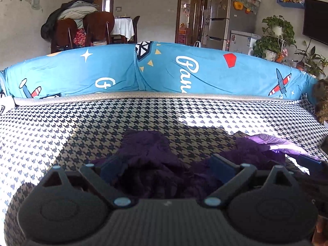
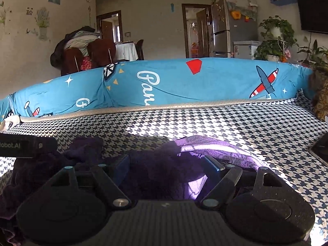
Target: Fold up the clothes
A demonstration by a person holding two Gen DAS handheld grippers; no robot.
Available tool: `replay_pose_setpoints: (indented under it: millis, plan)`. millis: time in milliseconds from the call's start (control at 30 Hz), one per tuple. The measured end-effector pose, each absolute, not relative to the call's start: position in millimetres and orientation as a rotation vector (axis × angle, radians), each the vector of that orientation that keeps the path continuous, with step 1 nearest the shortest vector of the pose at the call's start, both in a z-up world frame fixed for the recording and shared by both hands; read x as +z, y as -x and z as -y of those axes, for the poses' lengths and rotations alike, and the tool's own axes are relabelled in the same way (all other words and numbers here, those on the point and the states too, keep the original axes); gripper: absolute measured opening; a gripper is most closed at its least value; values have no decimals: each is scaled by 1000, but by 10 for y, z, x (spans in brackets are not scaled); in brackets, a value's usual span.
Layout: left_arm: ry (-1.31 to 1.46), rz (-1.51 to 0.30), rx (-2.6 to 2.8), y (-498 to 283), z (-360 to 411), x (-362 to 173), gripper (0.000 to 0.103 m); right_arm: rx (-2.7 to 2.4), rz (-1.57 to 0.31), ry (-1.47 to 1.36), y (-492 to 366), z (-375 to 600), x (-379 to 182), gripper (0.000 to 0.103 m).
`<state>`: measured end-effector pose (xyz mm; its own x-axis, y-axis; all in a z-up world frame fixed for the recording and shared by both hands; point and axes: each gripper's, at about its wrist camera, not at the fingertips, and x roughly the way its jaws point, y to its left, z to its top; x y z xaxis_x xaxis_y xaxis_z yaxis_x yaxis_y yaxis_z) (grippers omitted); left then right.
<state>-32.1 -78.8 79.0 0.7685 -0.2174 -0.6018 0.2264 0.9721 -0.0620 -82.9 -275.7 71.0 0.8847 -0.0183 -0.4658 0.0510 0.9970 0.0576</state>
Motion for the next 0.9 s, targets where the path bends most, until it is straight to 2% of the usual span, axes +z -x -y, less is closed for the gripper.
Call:
replay_pose_setpoints:
  millis: [100, 167, 333, 367, 433, 500, 600, 667, 733, 900]
  plan:
    - [-20, -725, -269, 91, 802, 638, 99, 2, -555, -55, 556, 2780, 601, 85]
    - [-31, -771, -282, 13, 793, 510, 103, 22, -606, -45, 367, 2792, 504, 85]
    - [-66, -819, -292, 60, 739, 252, 102, 82, -722, -82, 95, 2831, 251, 86]
    - [-81, -813, -293, 101, 740, 226, 102, 89, -732, -99, 97, 2842, 212, 82]
    - [-107, -792, -284, 191, 755, 203, 98, 91, -741, -118, 114, 2856, 160, 69]
    - [-118, -775, -274, 273, 754, 202, 91, 81, -728, -107, 148, 2857, 169, 47]
    - [-106, -750, -260, 378, 723, 209, 77, 82, -714, -127, 199, 2894, 197, 26]
    - [-104, -732, -244, 444, 696, 224, 65, 92, -707, -175, 245, 2947, 230, 21]
    - [-93, -717, -225, 501, 651, 243, 58, 112, -697, -214, 304, 2980, 278, 18]
    - [-50, -699, -169, 634, 533, 296, 53, 118, -636, -257, 514, 3055, 423, 14]
